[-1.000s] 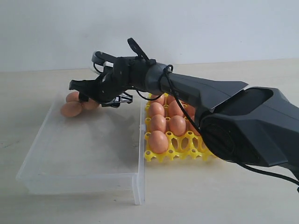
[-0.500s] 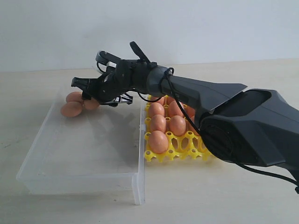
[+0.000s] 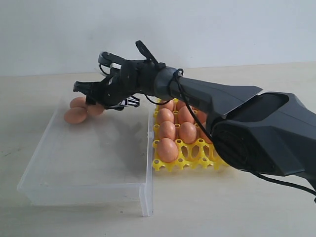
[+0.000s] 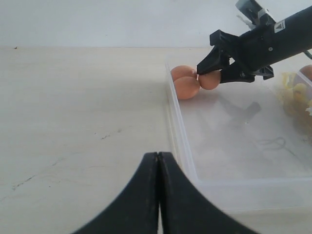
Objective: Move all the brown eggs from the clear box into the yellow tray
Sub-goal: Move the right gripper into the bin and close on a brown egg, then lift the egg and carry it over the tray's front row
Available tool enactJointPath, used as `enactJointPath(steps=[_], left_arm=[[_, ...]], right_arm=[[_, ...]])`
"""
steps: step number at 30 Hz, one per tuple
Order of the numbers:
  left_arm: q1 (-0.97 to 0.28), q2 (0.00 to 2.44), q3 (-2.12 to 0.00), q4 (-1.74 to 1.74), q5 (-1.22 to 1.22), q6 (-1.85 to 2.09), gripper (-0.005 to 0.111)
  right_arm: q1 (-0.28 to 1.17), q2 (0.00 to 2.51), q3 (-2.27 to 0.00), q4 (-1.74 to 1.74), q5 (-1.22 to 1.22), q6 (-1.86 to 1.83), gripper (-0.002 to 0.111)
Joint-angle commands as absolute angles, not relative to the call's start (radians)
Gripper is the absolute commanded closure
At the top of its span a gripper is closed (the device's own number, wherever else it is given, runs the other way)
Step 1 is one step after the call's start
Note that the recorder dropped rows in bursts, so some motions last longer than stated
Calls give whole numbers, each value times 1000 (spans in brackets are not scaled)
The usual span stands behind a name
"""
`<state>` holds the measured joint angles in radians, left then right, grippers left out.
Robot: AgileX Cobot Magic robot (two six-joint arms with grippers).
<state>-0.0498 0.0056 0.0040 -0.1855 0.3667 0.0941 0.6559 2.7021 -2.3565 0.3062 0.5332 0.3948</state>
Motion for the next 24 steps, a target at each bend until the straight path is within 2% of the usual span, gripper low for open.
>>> enactJointPath(steps=[1, 8, 14, 20, 24], left_arm=[[-49, 0, 0, -188, 363, 97, 107], [-49, 0, 0, -188, 363, 97, 107], [-49, 0, 0, -188, 363, 97, 107], [-49, 0, 0, -188, 363, 97, 107], [-49, 0, 0, -188, 363, 97, 107]], right_arm=[[673, 2637, -2362, 235, 539, 389, 108], [704, 2573, -2356, 201, 568, 316, 108], [733, 2485, -2231, 102, 551, 291, 108], [733, 2330, -1923, 15, 397, 288, 108], [736, 2152, -1637, 0, 140, 291, 108]])
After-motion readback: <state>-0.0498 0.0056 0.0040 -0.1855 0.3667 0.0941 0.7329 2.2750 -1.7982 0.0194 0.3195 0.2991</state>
